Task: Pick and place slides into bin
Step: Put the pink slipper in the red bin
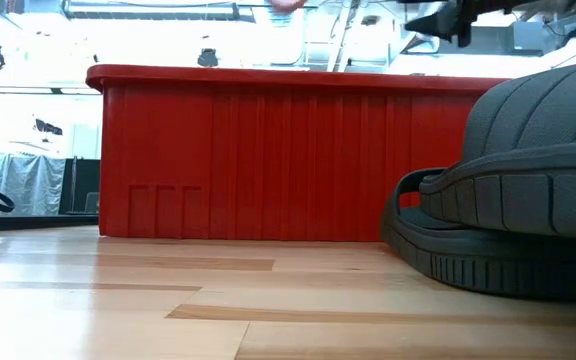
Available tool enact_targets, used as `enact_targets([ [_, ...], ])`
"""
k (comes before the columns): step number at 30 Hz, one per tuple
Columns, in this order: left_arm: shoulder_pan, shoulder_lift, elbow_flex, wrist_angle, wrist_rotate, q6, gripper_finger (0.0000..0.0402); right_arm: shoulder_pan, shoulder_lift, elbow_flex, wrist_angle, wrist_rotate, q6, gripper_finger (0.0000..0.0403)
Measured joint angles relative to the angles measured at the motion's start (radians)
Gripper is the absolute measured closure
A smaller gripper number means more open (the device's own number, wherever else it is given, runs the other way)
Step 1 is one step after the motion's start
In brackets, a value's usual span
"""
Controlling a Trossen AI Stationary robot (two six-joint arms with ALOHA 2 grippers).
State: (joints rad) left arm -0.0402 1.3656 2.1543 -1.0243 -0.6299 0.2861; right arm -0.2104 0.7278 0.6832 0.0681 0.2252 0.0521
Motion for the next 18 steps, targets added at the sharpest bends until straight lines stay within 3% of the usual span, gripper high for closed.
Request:
enact_targets([
  [5,0.077,0.033,0.093,-0.152,0.043,0.001,0.0383,-0.022,-0.060,0.000,-0.031,0.000,0.000,0.0078],
  [11,0.216,0.113,0.148,-0.321,0.238,0.012,0.0383,-0.021,-0.081,0.000,-0.038,0.020,0.004,0.0078],
  [18,0.352,0.211,0.148,-0.431,0.386,0.100,0.0384,-0.021,-0.080,0.000,-0.091,0.043,0.004,0.0078],
])
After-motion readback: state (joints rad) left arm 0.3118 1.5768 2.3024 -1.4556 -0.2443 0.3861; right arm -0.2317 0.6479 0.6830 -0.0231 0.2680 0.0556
